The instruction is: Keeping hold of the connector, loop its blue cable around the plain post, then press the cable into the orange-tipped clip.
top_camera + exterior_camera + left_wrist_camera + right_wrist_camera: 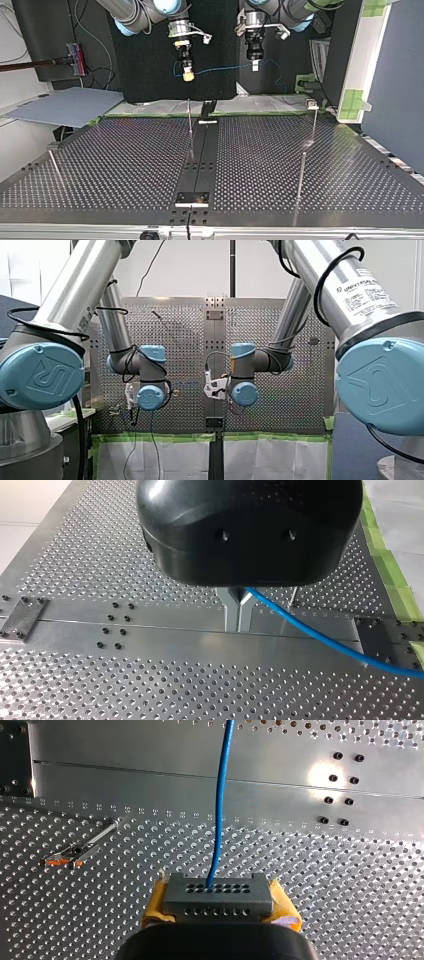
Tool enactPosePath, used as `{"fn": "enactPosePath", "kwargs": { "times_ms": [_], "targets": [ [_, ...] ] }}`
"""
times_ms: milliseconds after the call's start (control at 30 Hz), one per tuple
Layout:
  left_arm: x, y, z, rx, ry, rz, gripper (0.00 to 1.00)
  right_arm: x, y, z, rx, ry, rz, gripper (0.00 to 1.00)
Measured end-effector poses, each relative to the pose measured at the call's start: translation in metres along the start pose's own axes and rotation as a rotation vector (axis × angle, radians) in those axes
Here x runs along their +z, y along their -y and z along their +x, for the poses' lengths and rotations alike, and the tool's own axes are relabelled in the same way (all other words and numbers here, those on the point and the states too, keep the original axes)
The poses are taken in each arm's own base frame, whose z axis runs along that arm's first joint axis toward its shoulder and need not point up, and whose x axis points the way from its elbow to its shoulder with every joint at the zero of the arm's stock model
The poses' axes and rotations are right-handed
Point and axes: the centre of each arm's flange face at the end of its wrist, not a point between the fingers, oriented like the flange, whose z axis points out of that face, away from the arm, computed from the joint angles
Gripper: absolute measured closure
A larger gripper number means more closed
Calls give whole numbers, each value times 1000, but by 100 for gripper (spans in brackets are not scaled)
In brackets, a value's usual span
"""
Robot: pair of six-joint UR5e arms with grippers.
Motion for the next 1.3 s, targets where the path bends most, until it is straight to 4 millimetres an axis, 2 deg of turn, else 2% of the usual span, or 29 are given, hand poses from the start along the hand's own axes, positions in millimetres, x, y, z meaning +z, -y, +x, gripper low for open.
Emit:
{"fn": "enactPosePath", "kwargs": {
  "times_ms": [367, 633, 1300],
  "targets": [
    [0, -1, 1, 4, -4, -1, 100, 0, 0, 0, 0, 0, 0, 100],
    [-10, -18, 21, 60, -90, -12, 100, 0, 0, 0, 0, 0, 0, 100],
    [-11, -19, 22, 64, -97, -13, 100, -4, 2, 1, 5, 6, 0, 100]
  ]
}}
